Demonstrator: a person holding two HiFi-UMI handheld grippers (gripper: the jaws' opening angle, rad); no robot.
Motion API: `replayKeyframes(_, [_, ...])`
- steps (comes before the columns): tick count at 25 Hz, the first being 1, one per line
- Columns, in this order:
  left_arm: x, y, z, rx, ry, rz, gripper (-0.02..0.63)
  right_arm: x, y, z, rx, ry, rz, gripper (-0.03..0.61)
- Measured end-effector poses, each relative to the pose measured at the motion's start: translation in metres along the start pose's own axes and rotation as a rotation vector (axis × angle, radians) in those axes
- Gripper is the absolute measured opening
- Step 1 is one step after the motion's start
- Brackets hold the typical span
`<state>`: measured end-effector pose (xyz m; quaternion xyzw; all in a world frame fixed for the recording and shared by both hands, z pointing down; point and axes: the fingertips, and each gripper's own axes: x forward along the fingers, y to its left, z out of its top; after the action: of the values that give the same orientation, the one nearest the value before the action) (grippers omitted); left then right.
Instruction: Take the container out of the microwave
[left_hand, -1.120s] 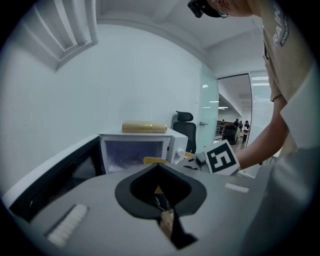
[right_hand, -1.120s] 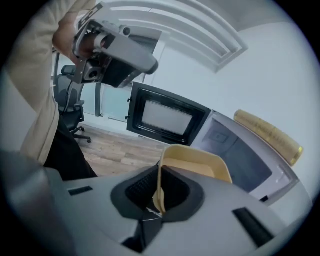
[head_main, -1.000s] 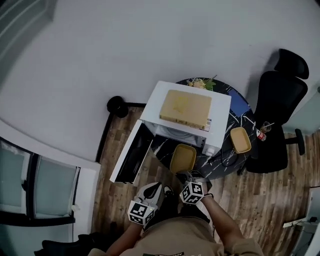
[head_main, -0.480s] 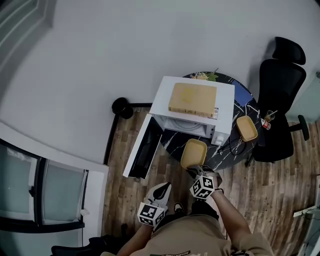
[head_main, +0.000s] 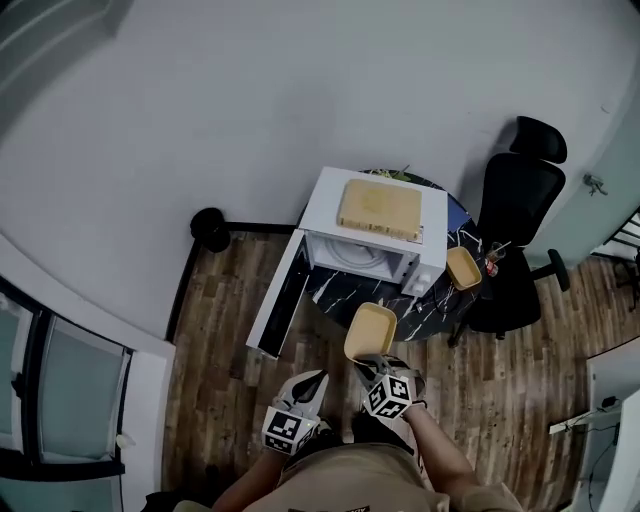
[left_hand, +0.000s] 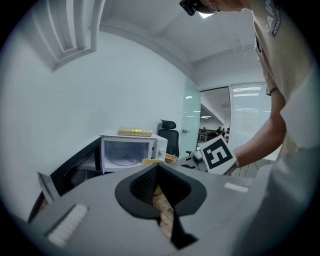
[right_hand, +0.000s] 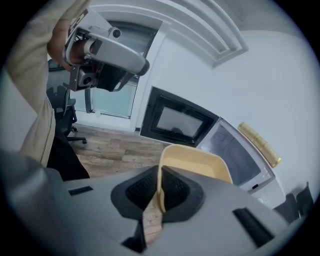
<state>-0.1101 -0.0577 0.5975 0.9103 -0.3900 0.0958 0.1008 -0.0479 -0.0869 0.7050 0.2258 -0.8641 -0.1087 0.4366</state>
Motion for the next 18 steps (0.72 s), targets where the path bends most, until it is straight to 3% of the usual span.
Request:
replayKeyframes(5, [-0.01, 0.001, -0.009, -0.027, -0.014, -0.019, 0.008, -0.017, 0.026, 0.011, 0.024, 0.011, 0.022, 0.009])
replayKeyframes(18, [-0.015, -0.032, 0.004, 0.007, -0.017, -0.011, 0.008, -0.058, 0.042, 0.012, -0.021, -0.035, 0.029, 0.009])
